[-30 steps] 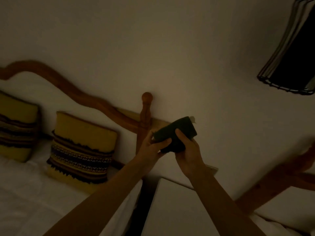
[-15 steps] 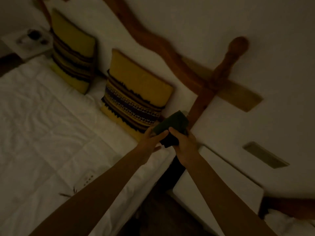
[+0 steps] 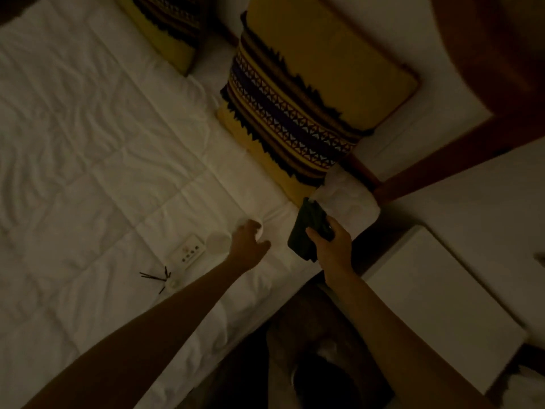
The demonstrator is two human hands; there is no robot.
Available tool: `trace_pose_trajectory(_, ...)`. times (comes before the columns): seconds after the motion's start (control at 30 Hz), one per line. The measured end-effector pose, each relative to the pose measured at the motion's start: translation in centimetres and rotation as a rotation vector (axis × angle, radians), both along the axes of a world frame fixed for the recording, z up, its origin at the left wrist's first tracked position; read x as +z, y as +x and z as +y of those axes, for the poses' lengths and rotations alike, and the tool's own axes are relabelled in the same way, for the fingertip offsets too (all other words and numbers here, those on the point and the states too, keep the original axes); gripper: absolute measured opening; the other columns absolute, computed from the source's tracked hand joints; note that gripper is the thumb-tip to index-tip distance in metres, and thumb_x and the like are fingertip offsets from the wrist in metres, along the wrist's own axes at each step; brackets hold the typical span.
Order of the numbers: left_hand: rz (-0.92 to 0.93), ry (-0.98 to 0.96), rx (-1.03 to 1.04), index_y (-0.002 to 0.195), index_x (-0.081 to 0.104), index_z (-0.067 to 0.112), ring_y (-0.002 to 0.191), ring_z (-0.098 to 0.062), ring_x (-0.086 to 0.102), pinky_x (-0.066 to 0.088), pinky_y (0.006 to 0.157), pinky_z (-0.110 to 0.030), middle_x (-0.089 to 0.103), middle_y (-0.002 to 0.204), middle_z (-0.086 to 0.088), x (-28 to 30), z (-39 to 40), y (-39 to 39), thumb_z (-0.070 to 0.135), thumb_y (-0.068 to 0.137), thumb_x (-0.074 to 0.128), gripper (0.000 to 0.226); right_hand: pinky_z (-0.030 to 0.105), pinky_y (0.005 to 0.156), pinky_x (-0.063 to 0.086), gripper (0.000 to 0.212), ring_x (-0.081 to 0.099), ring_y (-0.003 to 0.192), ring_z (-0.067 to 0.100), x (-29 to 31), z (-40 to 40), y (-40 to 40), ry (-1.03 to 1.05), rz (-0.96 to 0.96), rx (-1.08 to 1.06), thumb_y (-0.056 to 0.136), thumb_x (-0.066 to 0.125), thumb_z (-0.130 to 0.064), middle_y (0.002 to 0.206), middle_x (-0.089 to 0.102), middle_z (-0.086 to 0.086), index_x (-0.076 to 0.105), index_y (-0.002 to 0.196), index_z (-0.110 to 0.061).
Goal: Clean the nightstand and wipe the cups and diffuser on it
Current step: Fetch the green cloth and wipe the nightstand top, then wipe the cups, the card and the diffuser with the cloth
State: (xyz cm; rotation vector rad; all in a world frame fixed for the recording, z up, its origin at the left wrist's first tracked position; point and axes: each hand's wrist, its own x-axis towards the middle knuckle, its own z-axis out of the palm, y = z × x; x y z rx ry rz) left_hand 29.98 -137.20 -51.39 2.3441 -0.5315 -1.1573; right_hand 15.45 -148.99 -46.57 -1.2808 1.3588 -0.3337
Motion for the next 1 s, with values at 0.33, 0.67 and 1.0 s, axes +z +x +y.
trace_pose_trajectory(0.33,-0.185,0.211,-0.236,0.153,0.011,0.001,0.145,-0.039,0.016,0.016,0.121,-0.047,0.02,0.157,-0.022,-9.0,-3.2,3.4,0.053,0.074,0.079,0.116,0.036,0.096,0.055,0.038,0.062,0.109,0.013,-5.8,-0.7,-2.3,-0.069,0.051,0.18,0.088,0.074,-0.016,0.116,0.067,-0.003,0.065,0.125,-0.014)
trace_pose_trajectory(0.67,-0.349,0.265,-0.317,0.146,0.031,0.009,0.132,-0.04,0.032,0.043,0.103,-0.056,0.037,0.144,-0.018,-9.8,-4.5,2.3,0.033,0.066,0.089,0.101,0.037,0.099,0.053,0.036,0.06,0.112,0.011,-6.4,-1.7,-6.1,-0.055,0.027,0.197,0.088,0.075,-0.019,0.106,0.064,-0.016,0.066,0.123,-0.019)
trace_pose_trajectory(1.0,-0.105,-0.346,-0.042,0.131,0.051,0.025,0.103,-0.02,0.06,0.054,0.076,-0.032,0.059,0.119,-0.002,6.0,-8.2,0.9,0.028,0.063,0.091,0.079,0.036,0.102,0.052,0.039,0.06,0.109,0.0,5.2,-7.3,-6.3,-0.25,-0.095,0.29,0.088,0.074,-0.019,0.109,0.063,-0.022,0.065,0.126,-0.019)
